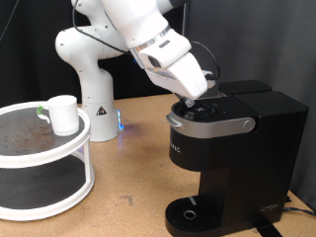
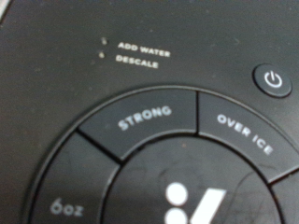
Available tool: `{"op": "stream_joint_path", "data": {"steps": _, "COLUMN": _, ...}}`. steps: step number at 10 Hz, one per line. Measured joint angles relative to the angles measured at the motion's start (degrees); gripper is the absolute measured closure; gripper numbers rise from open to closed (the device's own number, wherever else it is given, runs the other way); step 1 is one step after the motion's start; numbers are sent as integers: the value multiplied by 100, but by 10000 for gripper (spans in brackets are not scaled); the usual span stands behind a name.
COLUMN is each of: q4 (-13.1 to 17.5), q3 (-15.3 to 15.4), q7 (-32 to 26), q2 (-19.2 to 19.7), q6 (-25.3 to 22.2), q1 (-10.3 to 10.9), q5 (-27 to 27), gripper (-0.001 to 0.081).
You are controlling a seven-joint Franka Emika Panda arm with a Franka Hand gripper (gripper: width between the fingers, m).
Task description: Make a cup of coffee with the keurig machine
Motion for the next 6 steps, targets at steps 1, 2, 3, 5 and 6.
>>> {"op": "stream_joint_path", "data": {"steps": 1, "q4": 27, "q3": -78, "q7": 32, "q2": 11, "q6": -300, "q1": -1, "q5": 218, "gripper": 803}}
{"op": "stream_joint_path", "data": {"steps": 2, "q4": 120, "q3": -179, "q7": 64, "q2": 89, "q6": -643, "q1": -4, "q5": 419, "gripper": 803}}
{"op": "stream_joint_path", "data": {"steps": 3, "q4": 114, "q3": -156, "q7": 52, "q2": 79, "q6": -527, "q1": -4, "q5": 350, "gripper": 803}}
{"op": "stream_joint_path", "data": {"steps": 5, "q4": 108, "q3": -133, "q7": 52, "q2": 67, "q6": -453, "q1": -3, "q5": 321, "gripper": 803}}
{"op": "stream_joint_path", "data": {"steps": 6, "q4": 116, "q3": -134, "q7": 49, "q2": 33, "q6": -468, "q1": -3, "q5": 357, "gripper": 803}}
